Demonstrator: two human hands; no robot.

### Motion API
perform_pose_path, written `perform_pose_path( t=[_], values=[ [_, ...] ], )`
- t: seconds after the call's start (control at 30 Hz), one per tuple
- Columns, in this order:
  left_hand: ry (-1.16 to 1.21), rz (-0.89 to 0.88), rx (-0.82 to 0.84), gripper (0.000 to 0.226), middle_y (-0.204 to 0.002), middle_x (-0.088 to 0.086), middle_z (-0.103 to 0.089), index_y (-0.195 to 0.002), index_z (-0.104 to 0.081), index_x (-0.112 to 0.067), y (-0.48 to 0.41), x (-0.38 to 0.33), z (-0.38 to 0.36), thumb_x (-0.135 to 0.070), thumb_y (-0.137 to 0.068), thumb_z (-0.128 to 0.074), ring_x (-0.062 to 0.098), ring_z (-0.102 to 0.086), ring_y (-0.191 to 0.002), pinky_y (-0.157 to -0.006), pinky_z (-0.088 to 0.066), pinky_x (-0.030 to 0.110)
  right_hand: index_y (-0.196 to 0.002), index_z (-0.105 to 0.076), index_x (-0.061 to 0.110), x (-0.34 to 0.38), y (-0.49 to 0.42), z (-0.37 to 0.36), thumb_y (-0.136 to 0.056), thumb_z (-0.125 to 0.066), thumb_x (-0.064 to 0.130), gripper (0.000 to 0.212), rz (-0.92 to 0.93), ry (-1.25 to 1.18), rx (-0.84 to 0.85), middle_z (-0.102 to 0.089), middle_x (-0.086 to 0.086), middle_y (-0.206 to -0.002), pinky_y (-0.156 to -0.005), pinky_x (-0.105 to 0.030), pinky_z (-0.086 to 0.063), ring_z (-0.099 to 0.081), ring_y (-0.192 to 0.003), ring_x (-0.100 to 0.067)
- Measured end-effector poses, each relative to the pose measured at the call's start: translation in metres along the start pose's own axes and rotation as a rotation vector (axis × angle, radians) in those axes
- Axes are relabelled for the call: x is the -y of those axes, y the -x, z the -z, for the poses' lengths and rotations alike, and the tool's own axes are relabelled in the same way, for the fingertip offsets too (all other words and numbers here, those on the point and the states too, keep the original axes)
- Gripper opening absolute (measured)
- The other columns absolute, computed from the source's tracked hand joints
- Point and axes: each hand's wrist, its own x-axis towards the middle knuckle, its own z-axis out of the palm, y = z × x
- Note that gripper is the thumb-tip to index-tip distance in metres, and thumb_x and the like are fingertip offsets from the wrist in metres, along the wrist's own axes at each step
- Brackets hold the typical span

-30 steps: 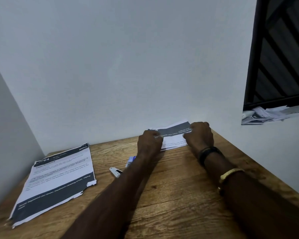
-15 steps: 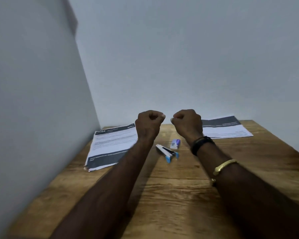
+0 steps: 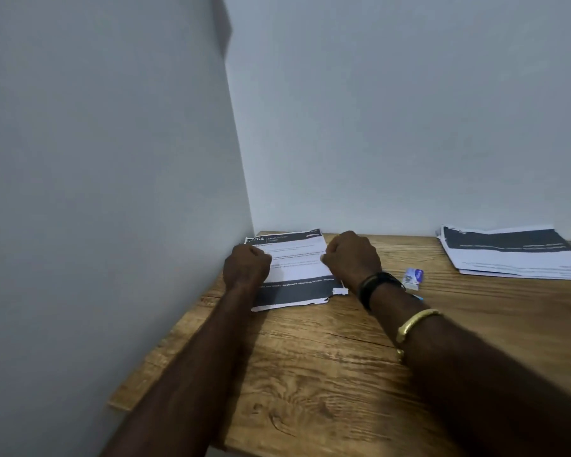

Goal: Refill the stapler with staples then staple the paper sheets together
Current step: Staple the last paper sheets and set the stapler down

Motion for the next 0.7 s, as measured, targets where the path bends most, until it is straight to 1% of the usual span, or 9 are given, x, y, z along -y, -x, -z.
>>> perform_pose_path(
  t=[0.07,0.13,0.2,0.27,0.4,0.5,0.57,0.63,0.7],
  values=[
    [-0.108,0.023,0.001,0.028,-0.122,0.008,-0.071,-0.112,-0.073,-0.02,-0.005,0.006,0.003,-0.023,-0.086,-0.064,0.034,-0.062,-0.121,-0.104,-0.05,0.04,-0.108,-0.07,0.012,0.002,-0.006,-0.008,-0.085,-0.067,0.025,0.026,-0.007,0.062,0.01,-0.071,-0.012,-0.117,-0.093,-0.038,-0.056,-0.066,-0.111,-0.035],
    [-0.214,0.026,0.007,0.034,-0.126,0.008,-0.069,-0.118,-0.069,-0.022,-0.009,0.009,0.002,-0.025,-0.085,-0.063,0.035,-0.059,-0.123,-0.107,-0.047,0.039,-0.115,-0.064,0.01,0.004,-0.013,-0.016,-0.088,-0.066,0.024,0.031,-0.013,0.112,0.012,-0.065,-0.015,-0.126,-0.095,-0.038,-0.053,-0.062,-0.118,-0.037],
    [-0.281,0.012,0.02,0.034,-0.125,0.009,-0.07,-0.117,-0.069,-0.021,-0.011,0.008,-0.002,-0.025,-0.084,-0.062,0.034,-0.06,-0.122,-0.106,-0.044,0.039,-0.122,-0.061,0.01,0.005,-0.016,-0.022,-0.089,-0.066,0.025,0.036,-0.028,0.153,0.015,-0.059,-0.016,-0.131,-0.097,-0.04,-0.05,-0.058,-0.122,-0.038],
    [-0.286,-0.016,0.023,0.034,-0.124,0.009,-0.07,-0.117,-0.069,-0.02,-0.012,0.008,-0.006,-0.023,-0.084,-0.062,0.034,-0.061,-0.121,-0.105,-0.044,0.039,-0.125,-0.059,0.011,0.006,-0.02,-0.026,-0.09,-0.064,0.027,0.039,-0.042,0.176,0.019,-0.056,-0.016,-0.134,-0.099,-0.042,-0.049,-0.056,-0.124,-0.039],
    [-0.136,-0.046,-0.015,0.034,-0.128,0.008,-0.068,-0.117,-0.07,-0.021,-0.018,0.01,-0.005,-0.015,-0.085,-0.063,0.034,-0.061,-0.122,-0.106,-0.047,0.038,-0.127,-0.059,0.011,0.005,-0.024,-0.028,-0.088,-0.063,0.027,0.042,-0.077,0.155,0.021,-0.055,-0.016,-0.136,-0.1,-0.042,-0.048,-0.055,-0.125,-0.039],
    [-0.006,-0.05,-0.059,0.035,-0.129,0.01,-0.067,-0.115,-0.072,-0.016,-0.022,0.014,-0.002,-0.005,-0.084,-0.063,0.032,-0.059,-0.124,-0.105,-0.045,0.035,-0.124,-0.061,0.01,0.002,-0.025,-0.026,-0.088,-0.062,0.026,0.039,-0.091,0.106,-0.005,-0.06,-0.017,-0.133,-0.096,-0.041,-0.05,-0.059,-0.122,-0.04],
    [0.099,0.0,-0.08,0.037,-0.126,0.011,-0.071,-0.113,-0.075,-0.015,-0.024,0.014,0.0,0.0,-0.082,-0.06,0.032,-0.061,-0.122,-0.105,-0.048,0.033,-0.12,-0.063,0.01,0.001,-0.026,-0.025,-0.088,-0.061,0.023,0.035,-0.095,0.076,-0.022,-0.063,-0.017,-0.13,-0.093,-0.04,-0.051,-0.061,-0.119,-0.04],
    [0.215,0.087,-0.086,0.039,-0.122,0.011,-0.074,-0.109,-0.078,-0.017,-0.024,0.014,0.001,0.001,-0.08,-0.059,0.032,-0.064,-0.119,-0.105,-0.05,0.032,-0.12,-0.062,0.011,0.0,-0.027,-0.024,-0.088,-0.059,0.02,0.033,-0.098,0.028,-0.023,-0.063,-0.017,-0.129,-0.093,-0.039,-0.051,-0.061,-0.118,-0.039],
    [0.323,0.146,-0.069,0.035,-0.116,0.009,-0.076,-0.103,-0.081,-0.018,-0.025,0.015,0.001,0.0,-0.079,-0.063,0.03,-0.068,-0.113,-0.105,-0.052,0.033,-0.12,-0.059,0.013,-0.002,-0.027,-0.021,-0.087,-0.059,0.017,0.033,-0.097,-0.039,-0.028,-0.063,-0.015,-0.127,-0.091,-0.037,-0.05,-0.061,-0.116,-0.038]
  ],
)
